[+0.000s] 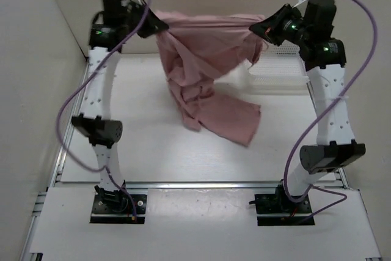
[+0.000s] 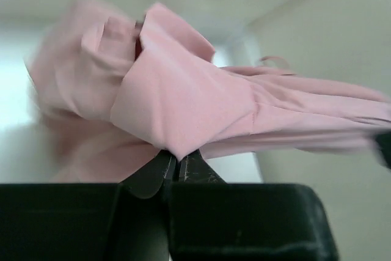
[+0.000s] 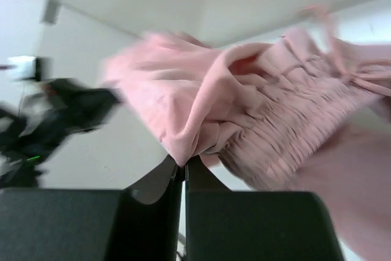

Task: Fold and stack the trousers
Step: Flatten the trousers out

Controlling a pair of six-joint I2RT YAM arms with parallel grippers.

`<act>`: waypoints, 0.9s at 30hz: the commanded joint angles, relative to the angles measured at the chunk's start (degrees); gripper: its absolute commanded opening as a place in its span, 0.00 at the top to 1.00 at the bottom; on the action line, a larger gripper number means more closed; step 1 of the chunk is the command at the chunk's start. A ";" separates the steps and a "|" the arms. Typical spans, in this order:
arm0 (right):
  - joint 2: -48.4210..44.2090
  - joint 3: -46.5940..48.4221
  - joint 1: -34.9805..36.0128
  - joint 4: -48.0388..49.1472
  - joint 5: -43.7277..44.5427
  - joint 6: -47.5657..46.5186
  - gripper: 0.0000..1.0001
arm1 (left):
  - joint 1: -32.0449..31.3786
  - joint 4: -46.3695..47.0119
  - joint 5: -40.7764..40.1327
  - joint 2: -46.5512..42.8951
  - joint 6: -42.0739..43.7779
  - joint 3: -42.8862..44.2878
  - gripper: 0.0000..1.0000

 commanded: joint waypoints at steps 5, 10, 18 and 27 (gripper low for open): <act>-18.23 -9.41 -3.67 -5.50 14.32 -11.44 1.00 | 3.37 -1.51 -4.25 -27.52 4.79 -5.46 0.90; -34.49 -38.99 -3.67 -7.51 33.70 -12.06 0.97 | -6.83 1.65 -2.05 -45.60 6.21 -39.92 0.30; -33.81 -48.29 -8.15 -10.16 32.19 -12.67 0.09 | -2.73 -0.19 -12.48 -52.42 6.03 -62.82 0.20; -41.80 -59.00 -8.15 -12.88 27.36 -13.99 0.39 | 7.29 -6.87 -24.37 -52.51 2.69 -71.87 0.90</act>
